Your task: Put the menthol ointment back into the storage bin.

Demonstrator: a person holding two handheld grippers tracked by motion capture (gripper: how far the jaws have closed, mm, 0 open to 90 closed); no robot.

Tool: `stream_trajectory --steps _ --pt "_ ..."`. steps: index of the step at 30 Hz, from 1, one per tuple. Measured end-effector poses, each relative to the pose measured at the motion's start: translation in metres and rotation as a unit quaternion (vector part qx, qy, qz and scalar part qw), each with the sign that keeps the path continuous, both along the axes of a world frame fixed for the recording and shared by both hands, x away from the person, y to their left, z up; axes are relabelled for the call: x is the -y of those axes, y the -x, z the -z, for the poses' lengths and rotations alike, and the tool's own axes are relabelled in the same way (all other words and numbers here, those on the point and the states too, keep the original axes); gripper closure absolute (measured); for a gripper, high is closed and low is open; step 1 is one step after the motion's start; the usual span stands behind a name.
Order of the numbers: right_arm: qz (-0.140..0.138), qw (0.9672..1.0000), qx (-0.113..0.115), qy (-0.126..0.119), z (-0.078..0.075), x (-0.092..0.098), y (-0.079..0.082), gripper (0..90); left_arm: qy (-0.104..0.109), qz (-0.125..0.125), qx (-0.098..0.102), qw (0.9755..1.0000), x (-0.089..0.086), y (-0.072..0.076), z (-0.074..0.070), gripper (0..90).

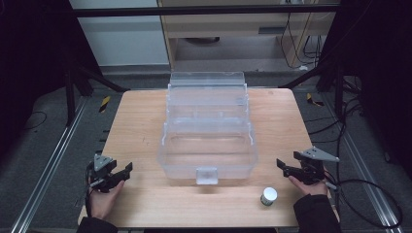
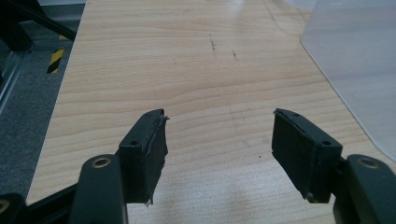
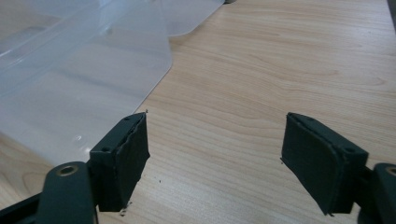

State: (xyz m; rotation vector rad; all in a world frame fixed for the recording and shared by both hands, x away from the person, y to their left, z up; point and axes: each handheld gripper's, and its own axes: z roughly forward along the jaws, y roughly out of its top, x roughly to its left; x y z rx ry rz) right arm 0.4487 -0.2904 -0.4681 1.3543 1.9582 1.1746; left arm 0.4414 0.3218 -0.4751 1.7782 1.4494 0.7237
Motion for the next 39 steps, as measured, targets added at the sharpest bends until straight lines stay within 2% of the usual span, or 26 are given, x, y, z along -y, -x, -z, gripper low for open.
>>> stream_trajectory --steps 6,11,14,20,22,27,31,35,36,39 --pt "-0.023 0.9991 0.002 0.036 0.002 -0.001 0.001 26.6 -0.006 0.003 -0.003 1.0000 0.000 0.000 0.000 35.4" --pt "-0.034 0.9990 -0.005 0.031 -0.004 -0.002 0.001 26.2 -0.009 0.007 -0.005 0.9999 0.002 -0.001 0.002 35.3" --pt "-0.038 0.9986 -0.022 0.031 -0.009 -0.002 -0.001 25.9 -0.014 0.014 -0.010 0.9998 0.005 -0.003 0.003 34.8" --pt "-0.048 0.9979 -0.025 0.034 -0.019 -0.003 -0.002 24.7 -0.015 0.016 -0.012 0.9997 0.005 -0.003 0.004 34.5" --pt "-0.060 0.9968 -0.026 0.047 -0.026 -0.006 -0.003 23.8 -0.015 0.019 -0.014 0.9996 0.006 -0.003 0.004 33.9" --pt "-0.067 0.9961 -0.031 0.047 -0.034 -0.008 -0.002 22.9 -0.024 0.022 -0.019 0.9993 0.008 -0.003 0.005 33.7" --pt "-0.082 0.9933 -0.054 0.062 -0.042 -0.011 -0.001 22.6 -0.024 0.020 -0.019 0.9993 0.008 -0.004 0.005 33.7" --pt "-0.096 0.9917 -0.062 0.059 -0.049 -0.012 -0.002 23.2 -0.025 0.019 -0.019 0.9993 0.008 -0.004 0.005 33.7" --pt "-0.104 0.9898 -0.072 0.066 -0.053 -0.015 -0.001 23.4 -0.024 0.019 -0.019 0.9993 0.008 -0.004 0.005 33.7" --pt "-0.115 0.9878 -0.073 0.075 -0.056 -0.017 -0.001 23.9 -0.025 0.019 -0.019 0.9993 0.008 -0.004 0.005 33.7"
